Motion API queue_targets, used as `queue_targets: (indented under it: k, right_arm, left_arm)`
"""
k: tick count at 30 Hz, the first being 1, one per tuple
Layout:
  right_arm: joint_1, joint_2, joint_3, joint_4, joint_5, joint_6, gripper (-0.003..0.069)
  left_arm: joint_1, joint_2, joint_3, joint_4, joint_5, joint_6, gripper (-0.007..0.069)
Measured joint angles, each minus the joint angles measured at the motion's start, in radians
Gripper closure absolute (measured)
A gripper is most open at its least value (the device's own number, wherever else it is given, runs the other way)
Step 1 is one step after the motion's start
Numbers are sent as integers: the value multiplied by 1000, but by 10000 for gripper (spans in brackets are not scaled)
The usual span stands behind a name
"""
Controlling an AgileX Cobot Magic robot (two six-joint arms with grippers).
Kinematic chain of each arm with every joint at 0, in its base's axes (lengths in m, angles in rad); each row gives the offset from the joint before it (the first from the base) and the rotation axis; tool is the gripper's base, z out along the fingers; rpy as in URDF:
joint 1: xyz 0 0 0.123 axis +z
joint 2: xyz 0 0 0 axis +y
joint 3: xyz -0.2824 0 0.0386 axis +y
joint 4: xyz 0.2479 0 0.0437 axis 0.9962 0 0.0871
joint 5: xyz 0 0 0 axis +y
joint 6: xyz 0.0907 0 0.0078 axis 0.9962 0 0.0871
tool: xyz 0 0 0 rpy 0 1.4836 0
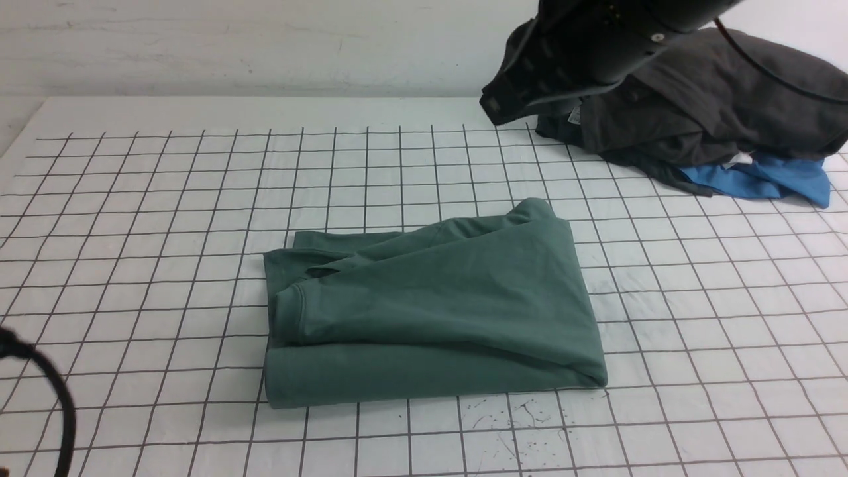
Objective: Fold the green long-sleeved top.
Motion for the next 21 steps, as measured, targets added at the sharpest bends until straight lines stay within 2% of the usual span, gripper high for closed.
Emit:
queue_targets:
  k: [5, 9, 12, 21]
  right_arm:
    - [0, -164, 199, 22, -282, -17, 673]
    - [0, -234, 313, 26, -509, -22, 673]
    - [0, -244, 341, 26, -572, -26, 673]
    - [0, -330, 415, 26, -592, -26, 673]
  left_arm:
    - [0, -171, 90, -53, -89, 9, 629]
    - [0, -255, 111, -58, -91, 10, 629]
    - [0, -282, 111, -59, -91, 10, 629]
    - [0, -289, 111, -62, -87, 10, 629]
